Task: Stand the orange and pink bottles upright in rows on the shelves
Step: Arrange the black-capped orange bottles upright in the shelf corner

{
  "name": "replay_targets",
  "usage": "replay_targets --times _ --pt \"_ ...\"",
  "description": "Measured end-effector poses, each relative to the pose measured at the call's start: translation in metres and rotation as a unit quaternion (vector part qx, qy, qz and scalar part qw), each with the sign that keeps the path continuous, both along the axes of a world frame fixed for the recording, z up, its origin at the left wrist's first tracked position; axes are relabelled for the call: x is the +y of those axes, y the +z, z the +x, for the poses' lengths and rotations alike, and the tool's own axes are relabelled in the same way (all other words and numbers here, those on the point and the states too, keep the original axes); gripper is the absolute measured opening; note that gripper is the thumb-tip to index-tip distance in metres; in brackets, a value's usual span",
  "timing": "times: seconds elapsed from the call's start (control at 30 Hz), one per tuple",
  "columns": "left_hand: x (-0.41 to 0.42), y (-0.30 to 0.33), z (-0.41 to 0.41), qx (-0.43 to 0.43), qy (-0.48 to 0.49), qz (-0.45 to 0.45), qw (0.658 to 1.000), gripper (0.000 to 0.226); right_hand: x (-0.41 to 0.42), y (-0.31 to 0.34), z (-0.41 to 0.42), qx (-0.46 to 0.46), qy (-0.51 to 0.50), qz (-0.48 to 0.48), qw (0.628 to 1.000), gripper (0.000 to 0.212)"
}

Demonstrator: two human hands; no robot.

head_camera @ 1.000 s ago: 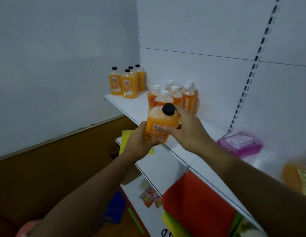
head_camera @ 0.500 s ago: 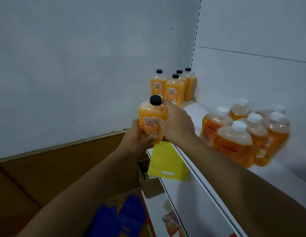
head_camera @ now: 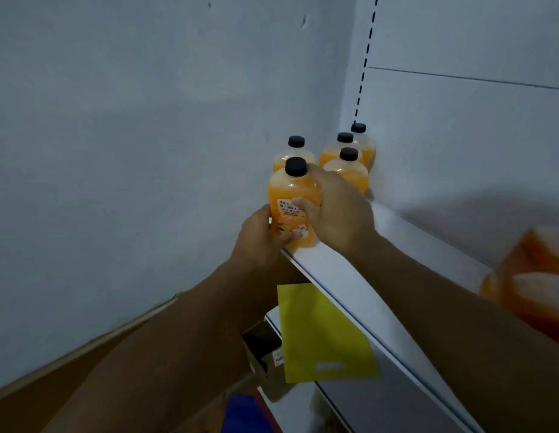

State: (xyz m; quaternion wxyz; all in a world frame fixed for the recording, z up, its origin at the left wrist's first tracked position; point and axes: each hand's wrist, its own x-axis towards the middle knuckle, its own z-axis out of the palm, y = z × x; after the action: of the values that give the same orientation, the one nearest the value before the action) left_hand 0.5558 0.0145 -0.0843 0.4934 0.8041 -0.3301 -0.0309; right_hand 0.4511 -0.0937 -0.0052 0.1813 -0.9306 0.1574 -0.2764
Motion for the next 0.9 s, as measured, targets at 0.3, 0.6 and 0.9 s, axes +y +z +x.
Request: replay_targets --times 0.3,0.6,0.9 --pt "-0.014 -0.016 0.059 0.009 -0.062 0.036 0.997 0.044 0.001 -0.005 0.045 0.000 -0.085 -0.016 0.996 0.052" --pt "-0.013 -0.027 0.056 -0.009 -0.054 0.054 0.997 0.042 0.005 -0.012 0.042 0.007 -0.128 -0.063 0.990 0.054" --pt "0.031 -0.035 -0.018 -0.080 -0.040 0.079 0.993 0.085 0.027 -0.020 -0.049 0.021 -0.092 -0.045 0.994 0.055"
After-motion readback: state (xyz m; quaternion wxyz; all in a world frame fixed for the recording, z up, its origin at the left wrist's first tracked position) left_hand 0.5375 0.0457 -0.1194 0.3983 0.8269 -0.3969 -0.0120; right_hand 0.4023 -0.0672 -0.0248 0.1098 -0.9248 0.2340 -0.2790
